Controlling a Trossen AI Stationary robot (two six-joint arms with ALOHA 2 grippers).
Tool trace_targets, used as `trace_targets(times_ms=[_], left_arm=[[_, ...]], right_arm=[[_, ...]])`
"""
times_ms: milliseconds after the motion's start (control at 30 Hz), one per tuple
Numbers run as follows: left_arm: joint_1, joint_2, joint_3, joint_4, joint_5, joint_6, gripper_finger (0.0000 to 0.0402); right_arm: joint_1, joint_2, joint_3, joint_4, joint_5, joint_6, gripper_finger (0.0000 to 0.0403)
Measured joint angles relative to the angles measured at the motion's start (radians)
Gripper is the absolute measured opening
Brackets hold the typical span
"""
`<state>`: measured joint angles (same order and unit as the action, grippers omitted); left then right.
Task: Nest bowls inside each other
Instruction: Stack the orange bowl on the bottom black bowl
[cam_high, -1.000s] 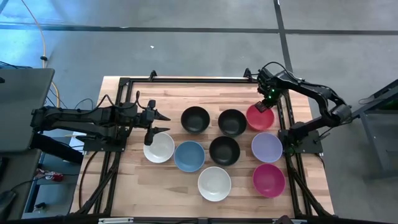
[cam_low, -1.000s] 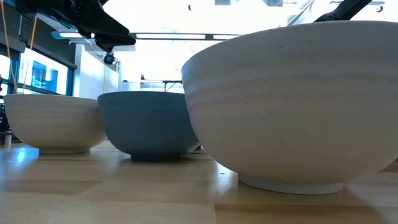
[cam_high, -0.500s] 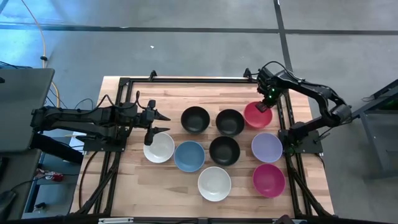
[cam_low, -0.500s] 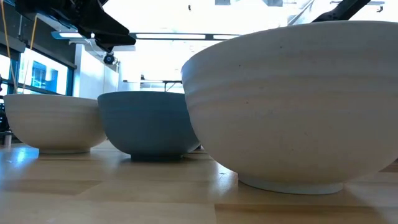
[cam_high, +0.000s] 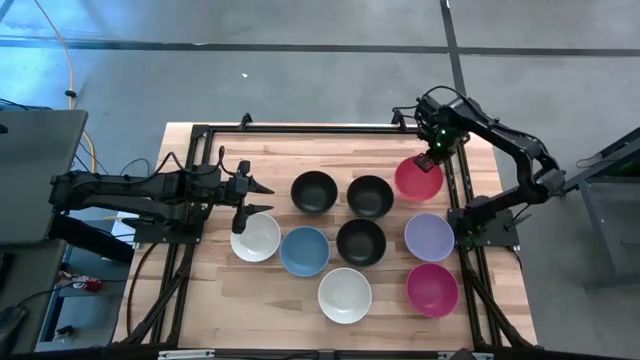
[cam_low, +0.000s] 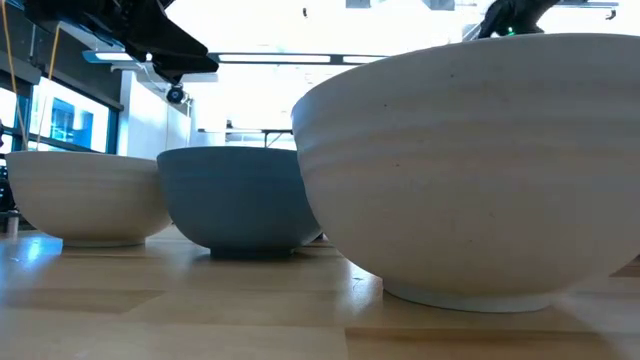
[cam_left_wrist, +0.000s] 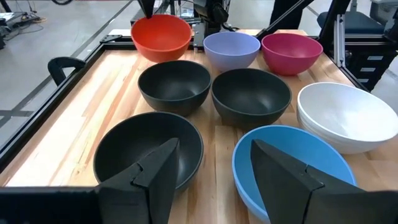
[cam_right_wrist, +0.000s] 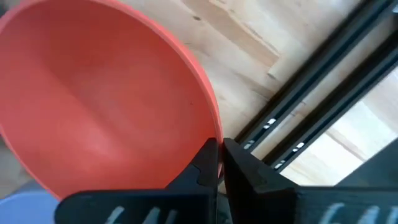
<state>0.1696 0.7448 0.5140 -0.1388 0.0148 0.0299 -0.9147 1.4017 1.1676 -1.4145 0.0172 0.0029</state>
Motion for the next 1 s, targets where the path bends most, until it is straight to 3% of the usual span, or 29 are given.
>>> trace_targets(times_ms=[433, 633, 1000], left_arm=[[0.000, 0.000, 0.000, -0.002, 0.000, 0.000, 0.0188], [0.000, 0.000, 0.000, -0.003, 0.000, 0.000, 0.0188], [0.000, 0.000, 0.000, -0.003, 0.000, 0.000, 0.0188]], right_arm=[[0.115, 0.000, 0.152, -0.100, -0.135, 0.070, 0.0000], [0.233, 0.000, 0.161, -0.069, -0.209, 0.127, 0.0000], [0.477, 0.000, 0.161, 0.048, -0.245, 0.295, 0.0000]])
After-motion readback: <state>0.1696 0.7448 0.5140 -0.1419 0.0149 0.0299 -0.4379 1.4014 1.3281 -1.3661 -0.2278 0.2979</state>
